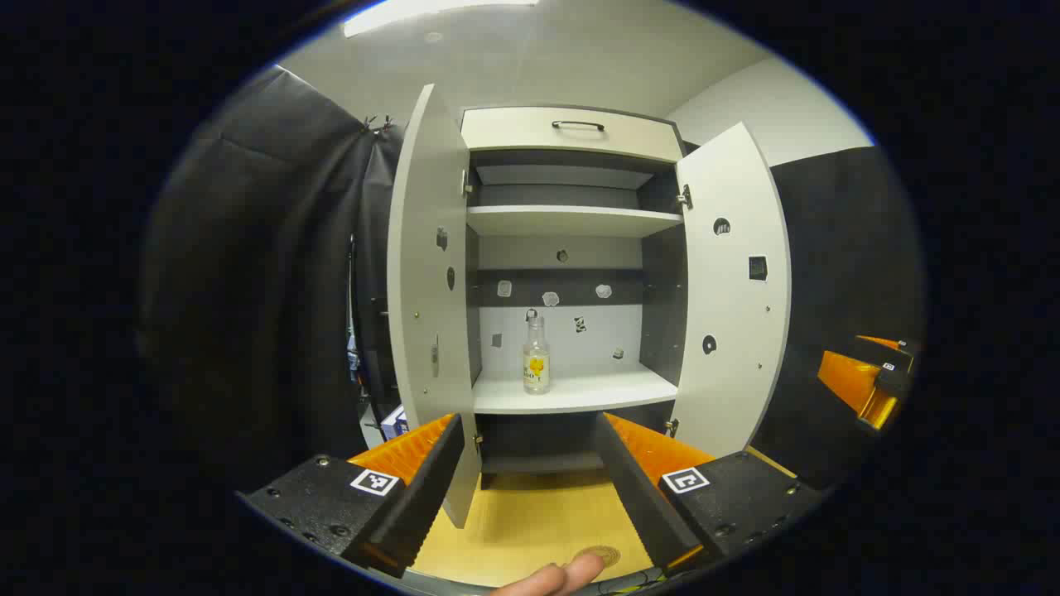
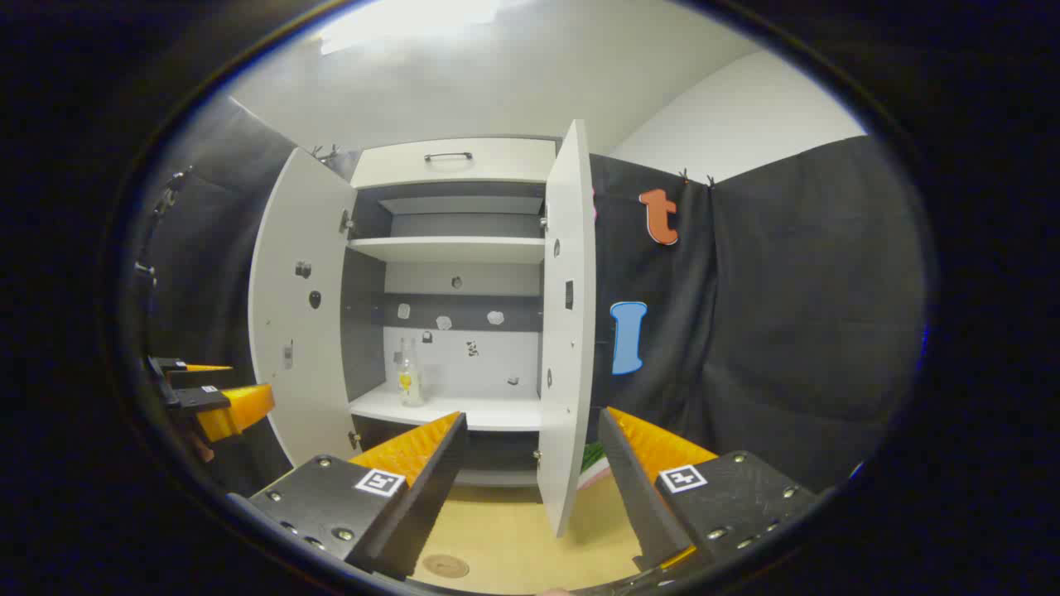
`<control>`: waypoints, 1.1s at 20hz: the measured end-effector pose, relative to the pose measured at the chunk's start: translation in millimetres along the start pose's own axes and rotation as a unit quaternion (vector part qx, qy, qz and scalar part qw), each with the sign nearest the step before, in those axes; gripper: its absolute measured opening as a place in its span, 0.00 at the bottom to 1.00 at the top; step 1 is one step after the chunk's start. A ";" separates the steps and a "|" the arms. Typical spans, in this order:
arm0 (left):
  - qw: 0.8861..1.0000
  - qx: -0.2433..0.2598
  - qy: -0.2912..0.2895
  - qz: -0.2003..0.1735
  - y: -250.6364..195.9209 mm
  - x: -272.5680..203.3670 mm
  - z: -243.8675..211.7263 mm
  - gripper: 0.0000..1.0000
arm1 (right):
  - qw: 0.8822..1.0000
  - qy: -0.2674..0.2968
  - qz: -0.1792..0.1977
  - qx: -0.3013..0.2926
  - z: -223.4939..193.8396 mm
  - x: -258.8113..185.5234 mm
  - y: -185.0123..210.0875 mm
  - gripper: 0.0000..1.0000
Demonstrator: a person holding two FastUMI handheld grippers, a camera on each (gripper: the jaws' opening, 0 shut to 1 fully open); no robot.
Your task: Grasp the bottle in the cabinet with the left hand and place it on the coaster, then close the right door with the right hand and the left door with the left hand.
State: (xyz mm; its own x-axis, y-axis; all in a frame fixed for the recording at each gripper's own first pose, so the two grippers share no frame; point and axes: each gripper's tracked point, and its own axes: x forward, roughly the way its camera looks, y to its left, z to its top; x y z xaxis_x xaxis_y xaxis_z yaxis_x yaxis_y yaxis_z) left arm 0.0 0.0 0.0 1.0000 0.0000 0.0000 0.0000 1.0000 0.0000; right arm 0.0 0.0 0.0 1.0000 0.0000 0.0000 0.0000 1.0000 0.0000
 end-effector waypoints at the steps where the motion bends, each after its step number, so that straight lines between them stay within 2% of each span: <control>1: 1.000 -0.001 -0.001 0.000 -0.4 10.5 2.1 1.00 | 1.000 -0.001 0.003 0.002 0.9 3.9 2.8 0.95; 15: 1.000 -0.002 0.007 -0.017 15.8 113.5 -0.1 1.00 | 1.000 -0.003 0.016 -0.003 -3.7 68.1 35.2 0.95; 22: 1.000 0.000 0.003 -0.026 6.4 163.2 3.2 1.00 | 1.000 -0.001 0.009 0.000 -6.0 96.1 35.1 0.96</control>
State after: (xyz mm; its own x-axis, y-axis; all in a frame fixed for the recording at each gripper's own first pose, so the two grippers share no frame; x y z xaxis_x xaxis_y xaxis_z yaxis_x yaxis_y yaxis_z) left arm 163.2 6.4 3.2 0.9986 -0.0528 -0.0056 0.0528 0.9986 0.0008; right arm 96.1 35.1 -6.0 0.9998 0.0176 0.0018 -0.0176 0.9998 -0.0004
